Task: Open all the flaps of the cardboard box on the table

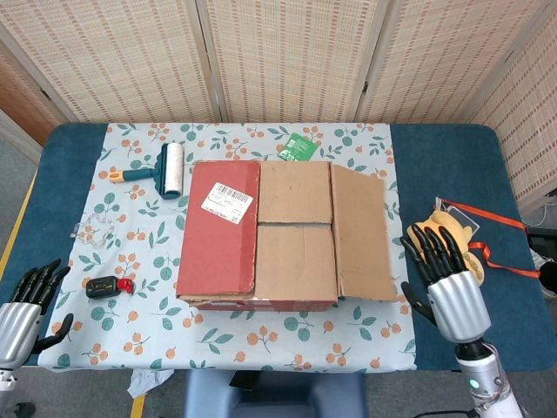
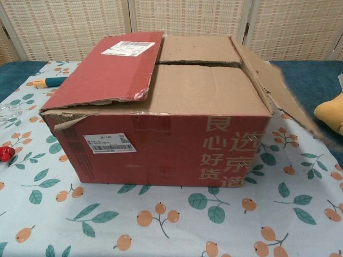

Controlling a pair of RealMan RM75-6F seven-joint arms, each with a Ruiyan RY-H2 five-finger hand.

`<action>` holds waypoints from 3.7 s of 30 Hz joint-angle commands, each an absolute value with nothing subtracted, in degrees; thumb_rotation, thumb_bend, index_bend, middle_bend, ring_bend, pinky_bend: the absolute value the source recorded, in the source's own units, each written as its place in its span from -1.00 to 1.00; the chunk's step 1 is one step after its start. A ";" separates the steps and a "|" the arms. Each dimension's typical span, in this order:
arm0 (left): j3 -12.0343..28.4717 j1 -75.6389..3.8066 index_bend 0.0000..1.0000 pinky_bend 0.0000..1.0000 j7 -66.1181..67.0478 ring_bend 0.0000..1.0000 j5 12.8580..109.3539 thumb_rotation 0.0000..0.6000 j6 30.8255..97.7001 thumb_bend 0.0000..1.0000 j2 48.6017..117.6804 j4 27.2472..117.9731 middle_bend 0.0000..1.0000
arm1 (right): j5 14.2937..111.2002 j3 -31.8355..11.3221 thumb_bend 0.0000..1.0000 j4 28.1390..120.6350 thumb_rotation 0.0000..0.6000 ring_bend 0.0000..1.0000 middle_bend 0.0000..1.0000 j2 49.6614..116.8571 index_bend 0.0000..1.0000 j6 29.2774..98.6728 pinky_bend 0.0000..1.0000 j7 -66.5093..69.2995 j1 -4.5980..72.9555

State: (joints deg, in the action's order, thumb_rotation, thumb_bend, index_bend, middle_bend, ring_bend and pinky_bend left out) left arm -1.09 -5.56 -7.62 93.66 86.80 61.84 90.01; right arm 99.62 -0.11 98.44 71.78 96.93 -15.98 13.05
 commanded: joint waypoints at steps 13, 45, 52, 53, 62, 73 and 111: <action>-1.59 -8.13 -1.00 -1.00 -9.28 -1.00 100.60 1.00 88.68 -0.26 66.98 85.51 -1.00 | 98.12 1.35 -0.18 86.34 1.00 -1.00 -1.00 71.31 -1.00 103.40 -1.00 0.18 5.17; 6.49 -22.97 -1.00 -1.00 31.36 -1.00 74.74 1.00 66.38 0.01 74.17 127.71 -1.00 | 101.17 -0.44 -0.18 81.92 1.00 -1.00 -1.00 67.80 -1.00 105.79 -1.00 11.08 2.62; 8.93 -26.11 -1.00 -1.00 36.73 -1.00 71.82 1.00 68.74 0.00 81.24 126.38 -1.00 | 102.70 -0.19 -0.18 81.62 1.00 -1.00 -1.00 67.02 -1.00 107.85 -1.00 13.44 1.71; 9.07 -26.51 -1.00 -1.00 37.51 -1.00 71.27 1.00 68.90 0.00 81.94 126.24 -1.00 | 102.56 -0.29 -0.18 81.59 1.00 -1.00 -1.00 66.93 -1.00 108.03 -1.00 13.83 1.59; 11.49 -29.77 -1.00 -1.00 48.67 -1.00 63.43 1.00 74.60 0.00 88.77 124.31 -1.00 | 103.09 -0.14 -0.18 81.39 1.00 -1.00 -1.00 66.08 -1.00 108.48 -1.00 16.62 1.10; 13.29 -33.19 -1.00 -1.00 53.02 -1.00 58.82 1.00 78.12 0.00 93.04 122.66 -1.00 | 104.14 -0.25 -0.18 80.74 1.00 -1.00 -1.00 66.06 -1.00 108.78 -1.00 18.49 1.24; 11.09 -31.50 -1.00 -1.00 57.83 -1.00 80.98 1.00 89.20 0.00 91.99 121.98 -1.00 | 107.23 1.20 -0.18 80.62 1.00 -1.00 -1.00 66.60 -1.00 107.10 -1.00 18.82 2.10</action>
